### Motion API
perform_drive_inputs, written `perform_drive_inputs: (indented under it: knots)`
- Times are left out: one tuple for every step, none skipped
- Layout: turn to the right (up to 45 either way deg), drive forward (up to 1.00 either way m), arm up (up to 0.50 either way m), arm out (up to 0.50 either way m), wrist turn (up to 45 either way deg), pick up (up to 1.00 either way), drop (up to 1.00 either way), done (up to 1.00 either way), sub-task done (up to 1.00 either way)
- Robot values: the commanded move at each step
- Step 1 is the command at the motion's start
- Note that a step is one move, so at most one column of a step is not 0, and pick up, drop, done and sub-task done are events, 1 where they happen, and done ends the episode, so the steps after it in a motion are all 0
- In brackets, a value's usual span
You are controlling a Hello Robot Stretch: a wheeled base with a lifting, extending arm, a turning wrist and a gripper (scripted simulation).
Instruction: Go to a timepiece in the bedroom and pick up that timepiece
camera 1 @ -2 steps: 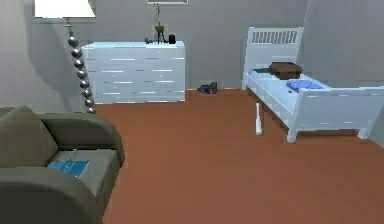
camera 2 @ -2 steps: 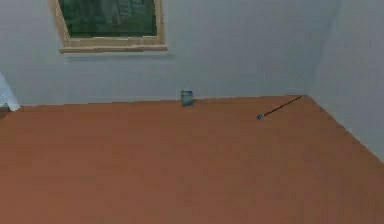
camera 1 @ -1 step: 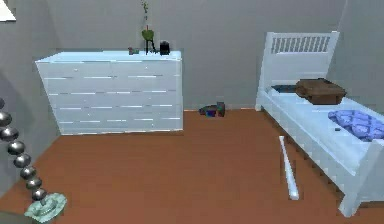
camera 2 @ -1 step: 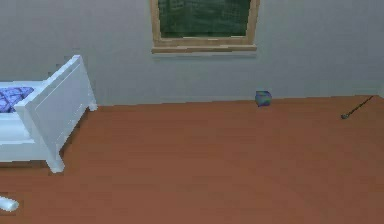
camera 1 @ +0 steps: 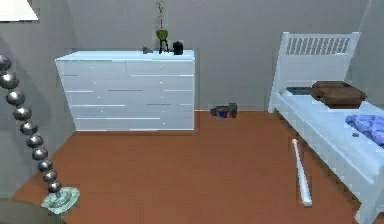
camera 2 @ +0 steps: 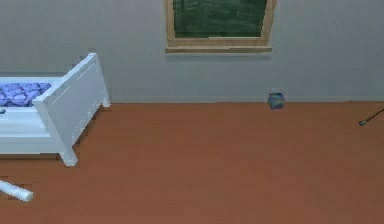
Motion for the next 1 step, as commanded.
perform_drive_inputs:
  knots:
    - [0.0,0.95,0.00,0.00,0.0,0.00,0.00,0.00,0.00]
